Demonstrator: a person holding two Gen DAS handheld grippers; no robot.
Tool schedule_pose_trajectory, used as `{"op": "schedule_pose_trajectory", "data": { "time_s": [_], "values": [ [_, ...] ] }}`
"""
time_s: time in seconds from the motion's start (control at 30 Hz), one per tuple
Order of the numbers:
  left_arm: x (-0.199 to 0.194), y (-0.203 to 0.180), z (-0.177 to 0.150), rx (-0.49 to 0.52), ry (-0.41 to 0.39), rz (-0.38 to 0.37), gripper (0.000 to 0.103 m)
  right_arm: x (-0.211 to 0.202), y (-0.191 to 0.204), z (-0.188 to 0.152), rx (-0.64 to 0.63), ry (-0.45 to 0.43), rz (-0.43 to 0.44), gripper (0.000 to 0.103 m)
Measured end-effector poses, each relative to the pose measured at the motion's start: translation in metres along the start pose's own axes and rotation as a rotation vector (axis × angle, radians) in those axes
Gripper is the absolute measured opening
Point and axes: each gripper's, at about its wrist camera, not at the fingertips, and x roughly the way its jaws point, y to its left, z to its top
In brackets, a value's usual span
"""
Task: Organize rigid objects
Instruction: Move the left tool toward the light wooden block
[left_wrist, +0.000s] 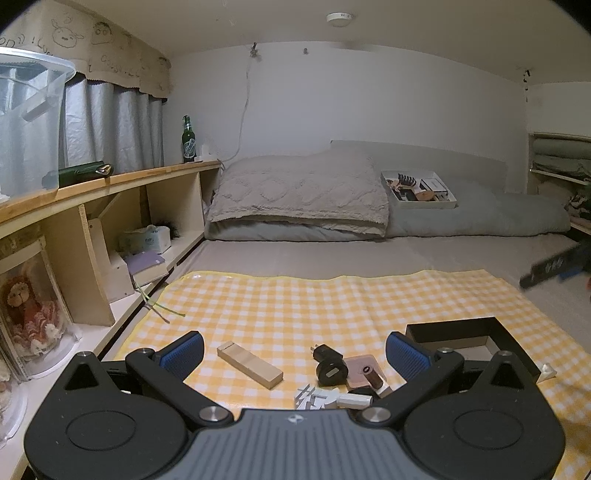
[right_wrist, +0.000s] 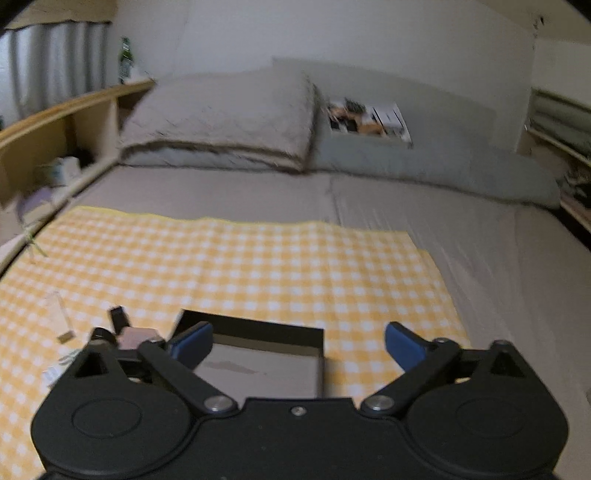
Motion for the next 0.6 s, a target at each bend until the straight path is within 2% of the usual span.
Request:
{"op": "schedule_pose_trajectory", "data": {
  "time_s": [0.17, 0.23, 0.27, 0.47, 0.5, 0.6],
  "values": [
    [0.013, -0.003, 0.010, 0.033, 0.000, 0.045, 0.103, 0.057, -0.021, -0.021, 0.088, 0.181, 0.047, 0.063],
    [0.021, -0.001, 0.019, 0.034, 0.001, 0.052, 0.103, 0.074, -0.026, -0.030, 0.108, 0.245, 0.044, 0.056],
    [0.024, 0.001, 0.023, 0.031, 0.000, 0.055, 0.103, 0.083, -0.028, -0.033, 0.116, 0.276, 0.038, 0.056],
    [0.066, 0.009, 0.059, 0.013, -0.005, 0.103, 0.103, 0.109, -0.021, -0.045, 0.082, 0.349, 0.046, 0.051],
    [0.075, 0.011, 0.063, 0.006, 0.005, 0.105, 0.103, 0.111, -0.019, -0.045, 0.076, 0.358, 0.047, 0.048],
    [0.114, 0.019, 0.072, -0.035, 0.068, 0.109, 0.103, 0.118, -0.014, -0.047, 0.058, 0.374, 0.049, 0.031]
  ]
}}
